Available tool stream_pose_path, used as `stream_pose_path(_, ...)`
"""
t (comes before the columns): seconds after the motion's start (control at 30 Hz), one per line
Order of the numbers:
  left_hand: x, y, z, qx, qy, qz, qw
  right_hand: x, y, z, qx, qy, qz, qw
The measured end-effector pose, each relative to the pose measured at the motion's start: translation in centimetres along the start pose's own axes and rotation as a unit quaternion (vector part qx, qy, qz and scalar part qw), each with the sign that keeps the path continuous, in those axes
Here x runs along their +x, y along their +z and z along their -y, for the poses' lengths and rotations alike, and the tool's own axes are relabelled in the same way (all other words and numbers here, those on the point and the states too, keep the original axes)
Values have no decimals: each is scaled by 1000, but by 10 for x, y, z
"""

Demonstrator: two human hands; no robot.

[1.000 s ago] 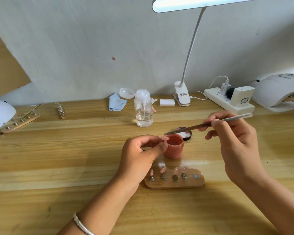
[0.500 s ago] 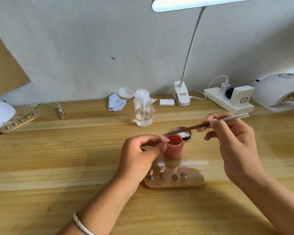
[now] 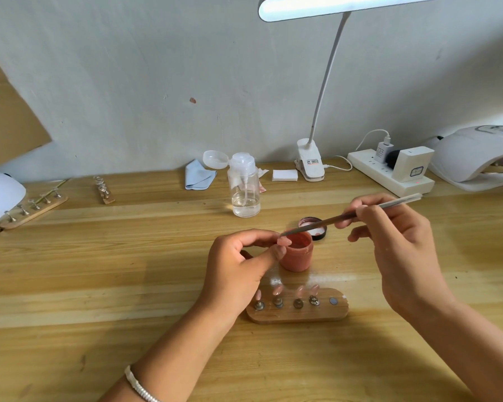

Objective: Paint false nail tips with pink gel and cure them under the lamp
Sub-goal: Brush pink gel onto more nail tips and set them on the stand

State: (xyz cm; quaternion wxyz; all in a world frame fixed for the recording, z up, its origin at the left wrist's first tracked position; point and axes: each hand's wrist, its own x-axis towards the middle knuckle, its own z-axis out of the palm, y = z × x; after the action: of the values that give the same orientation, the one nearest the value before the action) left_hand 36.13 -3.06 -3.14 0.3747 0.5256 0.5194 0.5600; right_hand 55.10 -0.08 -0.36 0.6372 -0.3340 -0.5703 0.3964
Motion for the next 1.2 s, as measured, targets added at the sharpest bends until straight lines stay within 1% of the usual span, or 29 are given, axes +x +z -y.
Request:
stream_pose_path(0.07,0,0,1,3,2,0,1000,0,0,0,-4,2,2,1000)
stream_pose_path(0.27,1,-1,4,14,13,11,1000,3,-5,1,10,12,-43,999)
stream_pose_path(0.43,2,-1,5,26,13,5,1000,1,-2,0,12,2,1,1000)
stream_pose_path(0.5,2,-1,6,24,11,2,1000,1,-2,0,9,2,3,1000)
stream_pose_path(0.7,1,-2,4,21,16,6,1000,6,-7,-1,1,9,-59,998)
stream_pose_path(0.77,1,-1,4,19,17,5,1000,5,-7,-2,7,0,-48,999)
stream_pose_path(0.87,2,-1,4,22,17,-1,1000,2,-5,-1,19,-24,11,999)
stream_pose_path(0.93,2,-2,4,30,15,-14,999,0,-3,-1,11,-35,32,999)
stream_pose_path(1.0,2,-1,4,25,9,-15,1000,1,-4,-1,0,-37,16,999)
stream_pose_path(1.13,0,-1,2,2,-3,-5,1000,5,-8,-3,-4,-33,-44,998)
stream_pose_path(1.2,0,-1,1,3,0,-1,1000,4,-8,-2,2,-40,-39,998)
